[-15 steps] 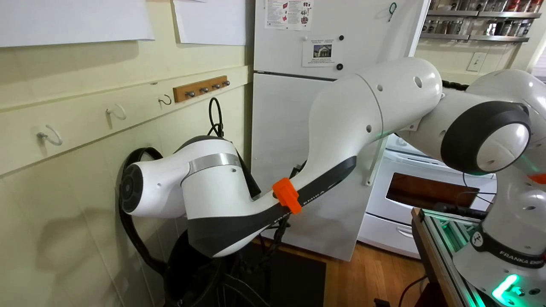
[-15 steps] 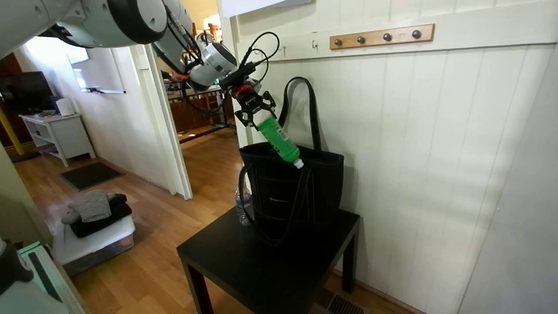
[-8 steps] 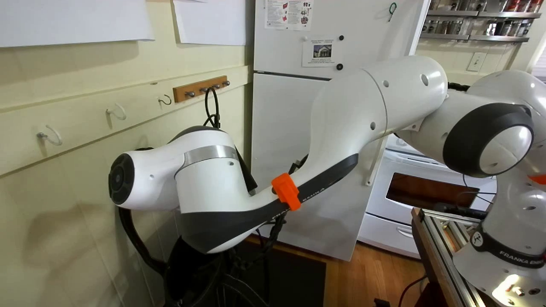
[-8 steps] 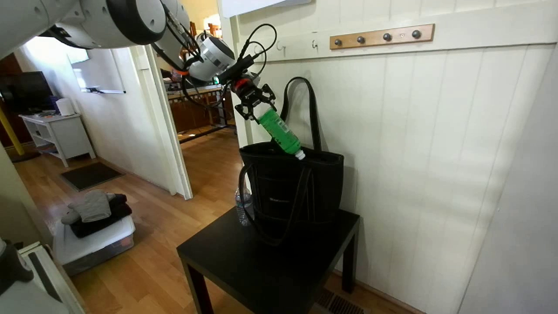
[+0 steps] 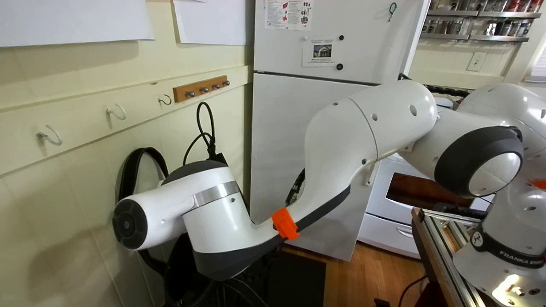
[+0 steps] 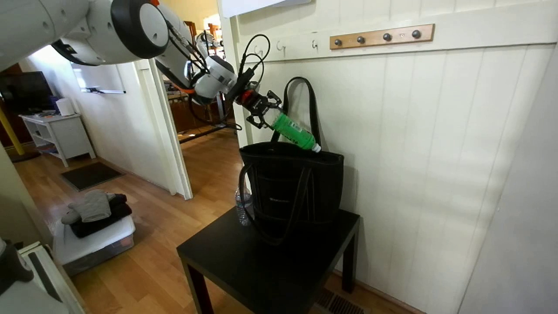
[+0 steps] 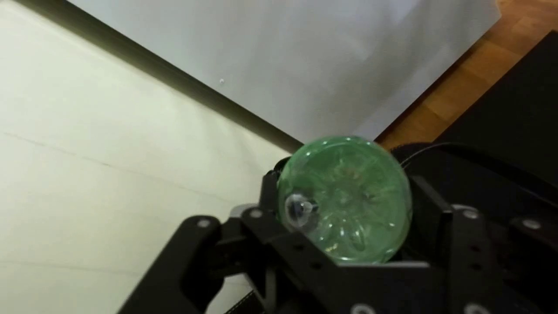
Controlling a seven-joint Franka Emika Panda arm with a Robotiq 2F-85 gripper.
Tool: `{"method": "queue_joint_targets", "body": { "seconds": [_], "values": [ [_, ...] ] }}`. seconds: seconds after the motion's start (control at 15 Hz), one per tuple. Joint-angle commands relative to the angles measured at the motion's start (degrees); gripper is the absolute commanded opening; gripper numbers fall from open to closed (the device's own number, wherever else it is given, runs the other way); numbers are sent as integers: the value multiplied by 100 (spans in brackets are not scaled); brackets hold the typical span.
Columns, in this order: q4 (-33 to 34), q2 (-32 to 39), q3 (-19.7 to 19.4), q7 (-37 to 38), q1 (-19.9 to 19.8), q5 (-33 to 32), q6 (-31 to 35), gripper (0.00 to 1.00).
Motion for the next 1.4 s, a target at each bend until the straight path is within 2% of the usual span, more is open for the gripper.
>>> {"method": "queue_joint_targets", "body": {
  "seconds": [0.0,0.2,0.47,1.33],
  "values": [
    [-10,145,-87,314,7,-298,778,48],
    [-201,110,-179,593,7,-515,1303,48],
    [-448,46,-266,867,1,-590,1601,48],
    [-750,40,-355,1456,31,-549,1615,48]
  ]
}}
